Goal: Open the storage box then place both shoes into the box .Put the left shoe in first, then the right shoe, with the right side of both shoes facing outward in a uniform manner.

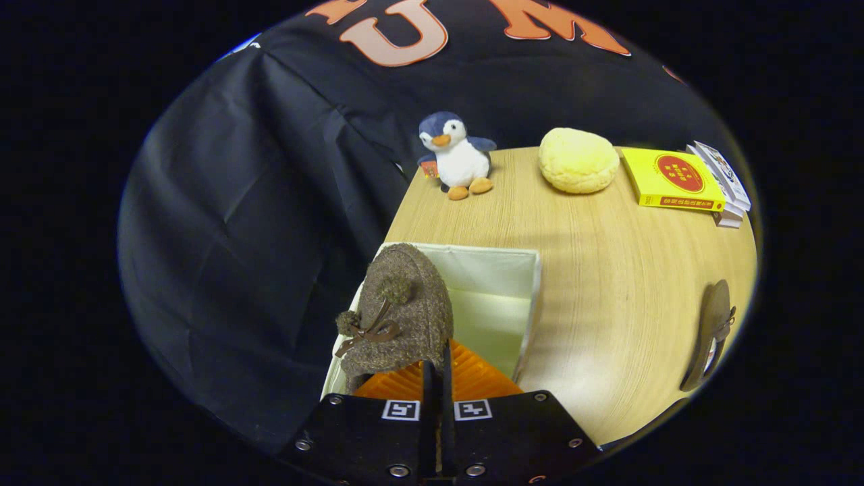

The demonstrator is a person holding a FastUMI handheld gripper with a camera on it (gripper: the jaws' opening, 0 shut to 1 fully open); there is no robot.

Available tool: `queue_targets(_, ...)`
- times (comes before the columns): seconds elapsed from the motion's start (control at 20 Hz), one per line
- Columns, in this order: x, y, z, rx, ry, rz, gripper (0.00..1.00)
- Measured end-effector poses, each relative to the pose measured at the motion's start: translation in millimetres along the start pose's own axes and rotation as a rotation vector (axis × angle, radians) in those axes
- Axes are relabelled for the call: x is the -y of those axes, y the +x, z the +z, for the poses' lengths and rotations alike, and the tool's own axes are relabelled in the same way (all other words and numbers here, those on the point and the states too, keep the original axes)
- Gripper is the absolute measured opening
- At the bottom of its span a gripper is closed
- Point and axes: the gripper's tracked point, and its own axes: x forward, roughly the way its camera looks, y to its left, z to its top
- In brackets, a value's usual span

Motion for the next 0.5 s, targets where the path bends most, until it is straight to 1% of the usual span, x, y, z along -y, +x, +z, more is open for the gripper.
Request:
queue_targets(0.1, -4.2, 19.0, -13.9, -0.066, -0.034, -0.042, 0.04)
queue_targets(0.25, -2.1, 39.8, -30.0, -0.134, -0.049, -0.107, 0.04)
queue_targets(0.35, -7.8, 49.6, -40.4, -0.177, -0.051, -0.103, 0.06)
queue_targets(0.5, -19.4, 52.3, -48.5, -0.213, -0.073, -0.058, 0.12)
